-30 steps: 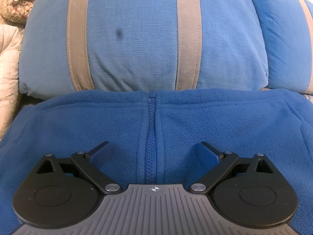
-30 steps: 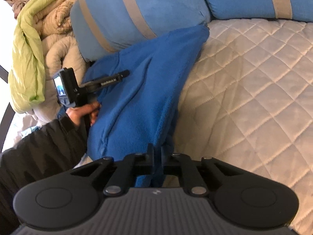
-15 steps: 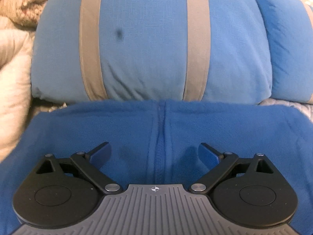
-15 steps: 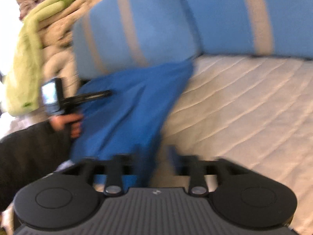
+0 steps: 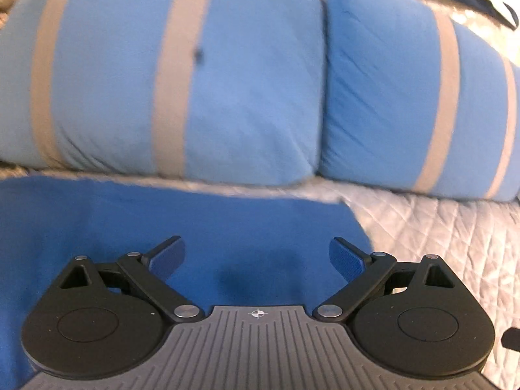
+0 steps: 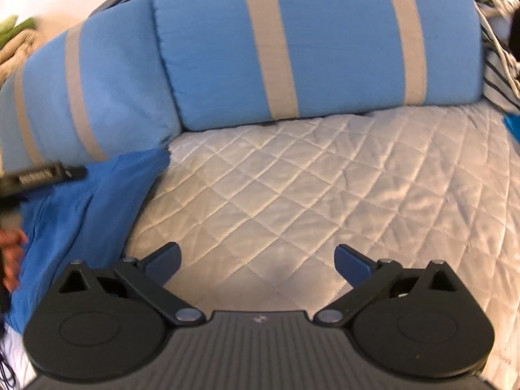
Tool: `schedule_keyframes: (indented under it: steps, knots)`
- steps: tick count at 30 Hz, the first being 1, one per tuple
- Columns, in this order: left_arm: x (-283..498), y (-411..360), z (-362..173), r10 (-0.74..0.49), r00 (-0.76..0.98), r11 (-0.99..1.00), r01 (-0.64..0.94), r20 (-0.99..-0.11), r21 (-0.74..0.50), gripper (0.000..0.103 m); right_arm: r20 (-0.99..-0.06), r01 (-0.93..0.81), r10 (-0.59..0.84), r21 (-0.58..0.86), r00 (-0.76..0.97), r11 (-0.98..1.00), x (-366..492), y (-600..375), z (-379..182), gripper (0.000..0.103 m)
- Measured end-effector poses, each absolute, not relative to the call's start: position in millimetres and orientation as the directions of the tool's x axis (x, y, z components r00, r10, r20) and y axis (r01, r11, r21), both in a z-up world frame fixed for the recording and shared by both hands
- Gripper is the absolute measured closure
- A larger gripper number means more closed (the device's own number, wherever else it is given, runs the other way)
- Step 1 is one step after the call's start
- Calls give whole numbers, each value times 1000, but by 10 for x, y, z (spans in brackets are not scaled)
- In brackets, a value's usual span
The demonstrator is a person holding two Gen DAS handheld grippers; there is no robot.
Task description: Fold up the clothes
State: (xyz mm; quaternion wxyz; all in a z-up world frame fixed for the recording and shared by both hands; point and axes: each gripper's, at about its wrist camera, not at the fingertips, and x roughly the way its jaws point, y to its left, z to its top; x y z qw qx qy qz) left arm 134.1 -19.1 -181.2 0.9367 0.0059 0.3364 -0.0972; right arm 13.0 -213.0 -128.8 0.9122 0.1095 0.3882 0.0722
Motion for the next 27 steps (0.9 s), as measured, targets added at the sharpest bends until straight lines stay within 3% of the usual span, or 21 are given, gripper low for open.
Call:
schedule_keyframes:
  steps: [4, 16, 22, 27]
  knots:
    - [1348, -332, -2346, -161, 746, 983, 178, -646, -40, 0, -710, -28, 210, 259, 673, 965, 161, -2148, -1316, 0]
    - [1394, -264, -2330, -215, 740, 976, 183, -637, -116, 0, -719, -61, 198, 212, 667, 975, 139, -2037, -1339, 1]
    - [1136, 78, -2195, -282, 718, 948, 109, -636, -298, 0, -686, -98, 260, 267, 680, 959, 37, -2078, -1314, 1]
    - [672, 151, -2095, -280, 712, 957, 158, -644, -242, 0, -637, -131, 280, 271, 718, 954, -165, -2129, -1234, 0]
